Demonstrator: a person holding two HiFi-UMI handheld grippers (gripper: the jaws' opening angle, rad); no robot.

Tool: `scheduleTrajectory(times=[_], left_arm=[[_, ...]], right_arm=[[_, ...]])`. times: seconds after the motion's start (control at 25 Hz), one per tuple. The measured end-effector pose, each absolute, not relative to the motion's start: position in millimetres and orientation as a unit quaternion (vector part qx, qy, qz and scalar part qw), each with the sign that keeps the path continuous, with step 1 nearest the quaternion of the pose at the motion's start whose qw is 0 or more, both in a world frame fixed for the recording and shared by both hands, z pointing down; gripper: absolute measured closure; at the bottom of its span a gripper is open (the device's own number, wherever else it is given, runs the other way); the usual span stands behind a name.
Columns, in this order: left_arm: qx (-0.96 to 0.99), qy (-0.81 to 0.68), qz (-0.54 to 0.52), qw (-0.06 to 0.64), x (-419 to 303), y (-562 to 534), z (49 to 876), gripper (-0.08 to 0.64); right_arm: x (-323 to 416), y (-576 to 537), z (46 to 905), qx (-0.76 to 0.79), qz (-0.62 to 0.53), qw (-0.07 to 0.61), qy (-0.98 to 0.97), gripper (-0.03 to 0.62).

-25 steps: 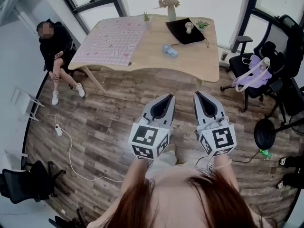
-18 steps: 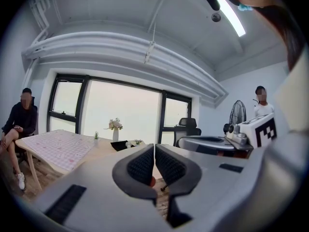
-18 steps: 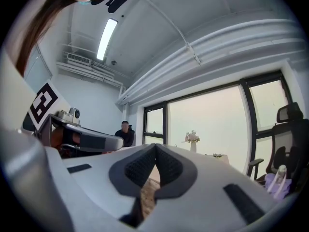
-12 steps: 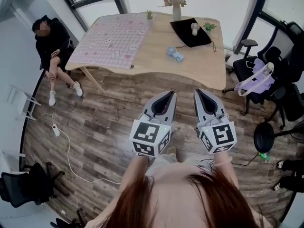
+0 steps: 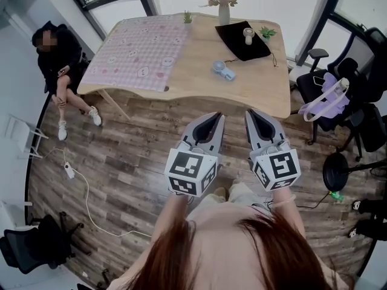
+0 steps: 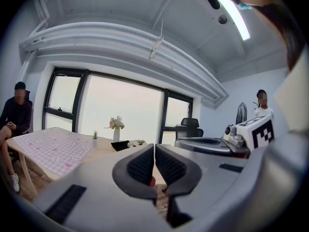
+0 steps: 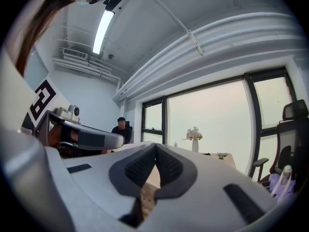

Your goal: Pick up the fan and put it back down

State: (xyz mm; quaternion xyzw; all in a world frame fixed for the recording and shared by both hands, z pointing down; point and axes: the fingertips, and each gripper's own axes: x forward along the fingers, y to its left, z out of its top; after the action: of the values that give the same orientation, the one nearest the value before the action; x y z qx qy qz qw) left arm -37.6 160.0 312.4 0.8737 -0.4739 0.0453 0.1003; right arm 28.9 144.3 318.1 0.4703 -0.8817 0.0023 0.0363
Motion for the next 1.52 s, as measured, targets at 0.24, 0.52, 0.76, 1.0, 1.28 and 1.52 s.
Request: scheduleTrajectory(times=[0.24, 0.52, 0.76, 1.0, 1.28, 1.52], left_arm=[[0.876, -0.47, 0.045, 0.102, -39, 133, 316, 0.548], [0.876, -0.468, 0.045, 0.11, -36, 96, 325, 0.548], [0.876, -0.465, 0.05, 0.113, -28, 67, 331, 0.548], [0.873, -0.469, 0.057, 0.12, -24, 39, 338, 0.547], [0.864, -0.483, 0.065, 0.126, -25, 2, 345, 0.548], [0.854, -0.498, 0.066, 0.132, -27, -30, 350, 0.546]], right_arm=[[25, 119, 324, 0.468, 0.004, 0.045, -0.883, 0.592], [26, 81, 337, 0.46, 0.012, 0.057, -0.886, 0.592], [29, 54, 349, 0.444, 0.023, 0.068, -0.893, 0.523], [34, 24, 360, 0.436, 0.028, 0.081, -0.896, 0.494], [37, -15, 372, 0.42, 0.035, 0.094, -0.902, 0.477], [36, -53, 384, 0.4, 0.038, 0.108, -0.909, 0.468]])
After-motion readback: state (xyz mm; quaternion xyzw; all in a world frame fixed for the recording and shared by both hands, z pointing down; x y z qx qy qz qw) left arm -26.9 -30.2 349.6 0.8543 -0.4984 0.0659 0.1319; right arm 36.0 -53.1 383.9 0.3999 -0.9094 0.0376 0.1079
